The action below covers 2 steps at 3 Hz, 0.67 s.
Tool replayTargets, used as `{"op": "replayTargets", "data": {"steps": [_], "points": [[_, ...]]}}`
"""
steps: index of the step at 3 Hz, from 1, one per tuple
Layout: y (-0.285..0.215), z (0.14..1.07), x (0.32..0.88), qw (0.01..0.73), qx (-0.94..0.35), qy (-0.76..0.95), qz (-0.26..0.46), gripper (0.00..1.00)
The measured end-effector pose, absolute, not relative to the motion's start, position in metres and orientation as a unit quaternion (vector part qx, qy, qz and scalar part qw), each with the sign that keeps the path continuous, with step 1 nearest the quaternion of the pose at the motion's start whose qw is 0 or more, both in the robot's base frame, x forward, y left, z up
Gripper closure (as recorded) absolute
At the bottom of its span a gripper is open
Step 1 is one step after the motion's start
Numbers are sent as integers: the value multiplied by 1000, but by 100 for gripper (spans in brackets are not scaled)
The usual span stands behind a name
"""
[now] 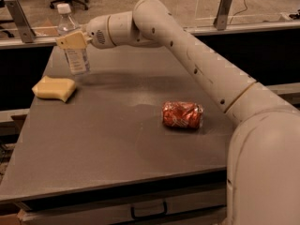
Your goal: Move blue plastic bottle near sponge
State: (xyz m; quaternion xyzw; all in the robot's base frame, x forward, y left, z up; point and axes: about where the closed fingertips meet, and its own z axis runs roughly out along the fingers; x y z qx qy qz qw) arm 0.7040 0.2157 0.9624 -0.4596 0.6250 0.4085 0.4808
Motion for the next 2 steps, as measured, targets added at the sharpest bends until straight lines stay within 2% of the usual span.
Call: {"op": "replayTargets", "data": {"steps": [2], "points": [[215, 937, 692, 476, -457, 617, 429, 100]]}}
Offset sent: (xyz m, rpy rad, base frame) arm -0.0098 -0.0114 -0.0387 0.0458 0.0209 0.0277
